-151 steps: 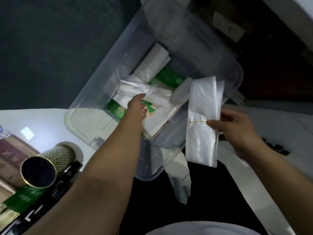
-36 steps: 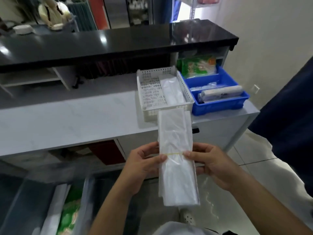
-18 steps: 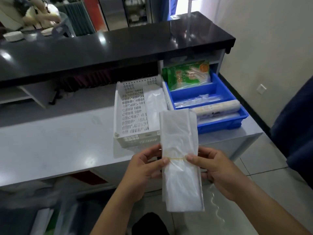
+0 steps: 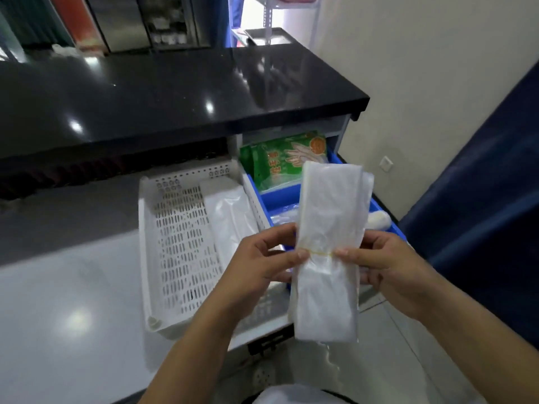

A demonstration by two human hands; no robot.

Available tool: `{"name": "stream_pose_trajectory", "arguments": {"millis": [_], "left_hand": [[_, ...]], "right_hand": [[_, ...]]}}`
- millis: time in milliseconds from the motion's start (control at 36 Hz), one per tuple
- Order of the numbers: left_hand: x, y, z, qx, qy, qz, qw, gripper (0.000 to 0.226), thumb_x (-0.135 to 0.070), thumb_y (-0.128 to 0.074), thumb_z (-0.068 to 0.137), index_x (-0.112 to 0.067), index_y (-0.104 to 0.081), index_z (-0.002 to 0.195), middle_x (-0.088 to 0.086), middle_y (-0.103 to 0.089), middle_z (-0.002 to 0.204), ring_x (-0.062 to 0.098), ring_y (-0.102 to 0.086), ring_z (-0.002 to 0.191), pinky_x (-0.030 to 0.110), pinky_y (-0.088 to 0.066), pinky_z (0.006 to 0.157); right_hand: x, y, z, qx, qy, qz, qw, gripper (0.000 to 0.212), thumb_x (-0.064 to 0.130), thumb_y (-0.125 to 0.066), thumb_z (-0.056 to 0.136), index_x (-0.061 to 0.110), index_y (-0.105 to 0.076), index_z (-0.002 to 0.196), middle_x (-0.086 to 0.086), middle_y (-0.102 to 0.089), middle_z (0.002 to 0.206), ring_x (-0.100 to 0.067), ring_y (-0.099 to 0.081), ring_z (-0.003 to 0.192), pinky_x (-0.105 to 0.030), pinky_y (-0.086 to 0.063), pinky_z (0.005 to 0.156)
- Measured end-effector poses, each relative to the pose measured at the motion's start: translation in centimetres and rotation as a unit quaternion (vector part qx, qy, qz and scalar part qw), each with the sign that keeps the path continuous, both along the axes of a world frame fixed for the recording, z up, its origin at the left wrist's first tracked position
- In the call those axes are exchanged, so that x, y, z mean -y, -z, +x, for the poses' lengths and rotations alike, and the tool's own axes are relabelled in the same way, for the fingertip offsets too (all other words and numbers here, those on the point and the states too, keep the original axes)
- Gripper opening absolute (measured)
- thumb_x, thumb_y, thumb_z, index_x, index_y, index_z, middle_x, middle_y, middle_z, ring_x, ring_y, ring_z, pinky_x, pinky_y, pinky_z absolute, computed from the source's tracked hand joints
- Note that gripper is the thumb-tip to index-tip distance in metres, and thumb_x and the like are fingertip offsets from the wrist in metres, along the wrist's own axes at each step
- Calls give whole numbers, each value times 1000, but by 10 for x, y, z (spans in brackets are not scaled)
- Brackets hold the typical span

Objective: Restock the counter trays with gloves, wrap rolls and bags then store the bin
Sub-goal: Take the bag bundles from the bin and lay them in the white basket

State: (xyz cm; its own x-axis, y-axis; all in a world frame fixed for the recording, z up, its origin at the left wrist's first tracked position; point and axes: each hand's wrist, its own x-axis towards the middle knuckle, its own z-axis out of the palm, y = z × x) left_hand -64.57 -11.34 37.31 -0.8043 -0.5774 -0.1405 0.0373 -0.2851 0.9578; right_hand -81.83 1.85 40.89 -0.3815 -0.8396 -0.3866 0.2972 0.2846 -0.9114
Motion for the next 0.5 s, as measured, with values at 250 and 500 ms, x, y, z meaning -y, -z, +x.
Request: {"name": "stream_pose_trajectory", "arguments": {"millis": [250,500], "left_hand": [[40,-5,-38,-34,4,-20,999,33,-14,-73,88,-22,-71,120,1,-73,117,21,-71,104,34,-59,81],[69,44,-46,178,-179,-140,957,50,-21,-71,90,-38,-54,133,-12,-54,136,11,-51,125,27,-47,85]], "right_hand": [[32,-10,-21,-114,95,-34,988,36,16,-75,73,8,-72,108,-9,-77,103,-29,-73,95,-44,-59,80],[62,-36,-95,-260,97,-91,956,21,1,-72,81,15,-73,97,3,-78,93,-12,-73,88,-28,-60,79]]}}
